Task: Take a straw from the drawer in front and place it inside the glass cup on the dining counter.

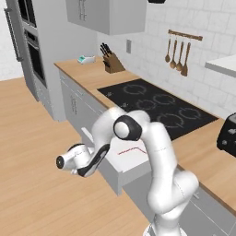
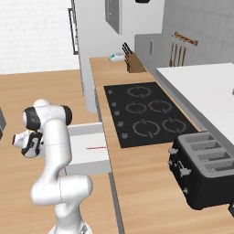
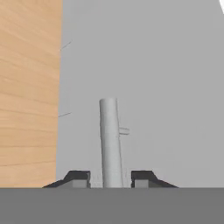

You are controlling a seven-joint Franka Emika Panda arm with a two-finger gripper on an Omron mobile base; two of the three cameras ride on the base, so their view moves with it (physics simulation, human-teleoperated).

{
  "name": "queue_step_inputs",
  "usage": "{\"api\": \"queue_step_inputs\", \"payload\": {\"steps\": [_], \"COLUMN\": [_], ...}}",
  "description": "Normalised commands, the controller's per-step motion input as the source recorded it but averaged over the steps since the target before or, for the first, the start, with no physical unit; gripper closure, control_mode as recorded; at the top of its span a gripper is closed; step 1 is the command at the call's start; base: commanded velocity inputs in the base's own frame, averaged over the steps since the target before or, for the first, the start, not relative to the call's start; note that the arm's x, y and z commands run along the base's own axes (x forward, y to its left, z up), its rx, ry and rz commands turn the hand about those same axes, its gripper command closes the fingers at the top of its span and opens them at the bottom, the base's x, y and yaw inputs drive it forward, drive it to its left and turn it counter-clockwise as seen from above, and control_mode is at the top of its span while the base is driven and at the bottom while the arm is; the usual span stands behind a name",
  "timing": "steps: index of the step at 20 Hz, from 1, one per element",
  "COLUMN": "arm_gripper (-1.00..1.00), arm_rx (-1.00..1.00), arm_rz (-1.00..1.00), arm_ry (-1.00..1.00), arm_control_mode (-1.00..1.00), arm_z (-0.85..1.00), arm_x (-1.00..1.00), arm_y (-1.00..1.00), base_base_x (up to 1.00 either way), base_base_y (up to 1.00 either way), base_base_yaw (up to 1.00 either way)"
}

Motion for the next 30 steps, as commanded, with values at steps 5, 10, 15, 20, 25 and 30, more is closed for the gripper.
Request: {"api": "queue_step_inputs", "payload": {"steps": [5,10,15,20,25,30], "arm_gripper": [-1.0,-1.0,-1.0,-1.0,-1.0,-1.0], "arm_rx": [0.27,0.36,0.35,0.3,0.13,0.01], "arm_rz": [0.0,-0.06,-0.11,-0.07,-0.01,0.0], "arm_ry": [-0.01,0.01,0.13,0.22,0.18,0.11], "arm_control_mode": [-1.0,-1.0,-1.0,-1.0,-1.0,-1.0], "arm_z": [0.97,1.0,1.0,0.63,-0.16,-0.64], "arm_x": [-0.67,-0.22,0.12,0.37,0.37,0.29], "arm_y": [0.04,-0.35,-0.86,-0.91,-0.7,-0.31], "base_base_x": [0.0,0.0,0.0,0.0,0.0,0.0], "base_base_y": [0.0,0.0,0.0,0.0,0.0,0.0], "base_base_yaw": [0.0,0.0,0.0,0.0,0.0,0.0]}}
